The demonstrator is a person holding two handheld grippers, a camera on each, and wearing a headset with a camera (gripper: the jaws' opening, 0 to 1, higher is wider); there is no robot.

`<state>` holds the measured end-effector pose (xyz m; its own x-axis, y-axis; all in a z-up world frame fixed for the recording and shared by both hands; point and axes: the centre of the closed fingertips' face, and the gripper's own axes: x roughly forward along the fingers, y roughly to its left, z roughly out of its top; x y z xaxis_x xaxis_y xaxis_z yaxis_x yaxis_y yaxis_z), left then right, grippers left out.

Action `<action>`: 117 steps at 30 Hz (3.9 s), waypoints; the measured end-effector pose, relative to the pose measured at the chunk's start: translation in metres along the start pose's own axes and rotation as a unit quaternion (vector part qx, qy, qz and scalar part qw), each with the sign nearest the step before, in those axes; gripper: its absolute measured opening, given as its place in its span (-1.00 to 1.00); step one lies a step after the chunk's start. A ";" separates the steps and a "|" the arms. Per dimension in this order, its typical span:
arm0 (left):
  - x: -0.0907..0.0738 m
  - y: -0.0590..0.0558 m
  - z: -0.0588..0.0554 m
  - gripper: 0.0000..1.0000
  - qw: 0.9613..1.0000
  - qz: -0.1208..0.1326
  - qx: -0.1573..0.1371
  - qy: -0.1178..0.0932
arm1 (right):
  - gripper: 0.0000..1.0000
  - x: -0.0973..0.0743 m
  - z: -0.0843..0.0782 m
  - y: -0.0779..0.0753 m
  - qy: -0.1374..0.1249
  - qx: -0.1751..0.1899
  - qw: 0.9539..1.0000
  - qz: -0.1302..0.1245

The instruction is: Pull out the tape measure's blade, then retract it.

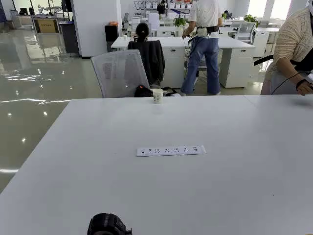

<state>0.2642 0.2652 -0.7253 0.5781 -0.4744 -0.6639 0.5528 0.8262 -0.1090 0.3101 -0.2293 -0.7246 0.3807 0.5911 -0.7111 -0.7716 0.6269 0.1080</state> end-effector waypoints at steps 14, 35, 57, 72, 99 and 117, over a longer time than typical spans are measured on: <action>-0.001 -0.003 -0.007 0.98 1.000 -0.003 -0.006 0.004 | 0.98 0.002 -0.005 0.006 0.005 -0.001 1.000 0.004; 0.019 -0.003 0.011 0.96 0.998 -0.036 0.044 0.013 | 0.98 0.021 -0.004 0.012 0.013 -0.052 0.998 0.033; 0.073 -0.012 0.056 0.96 0.973 -0.100 0.195 0.071 | 0.98 0.065 0.060 0.016 0.006 -0.134 0.989 0.066; 0.123 -0.017 0.078 0.85 0.957 -0.121 0.235 0.120 | 0.98 0.114 0.084 0.033 0.016 -0.155 0.983 0.098; 0.167 -0.028 0.084 0.07 0.926 -0.136 0.315 0.157 | 0.98 0.179 0.125 0.078 0.020 -0.181 0.973 0.142; 0.170 -0.027 0.072 -0.34 0.902 -0.123 0.361 0.204 | 0.98 0.197 0.146 0.106 0.010 -0.200 0.965 0.168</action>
<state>0.3904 0.1403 -0.7816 0.1972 -0.3426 -0.9186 0.9657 0.2293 0.1218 0.3775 0.0278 -0.7524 0.0680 0.7141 -0.6967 -0.9865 0.1525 0.0600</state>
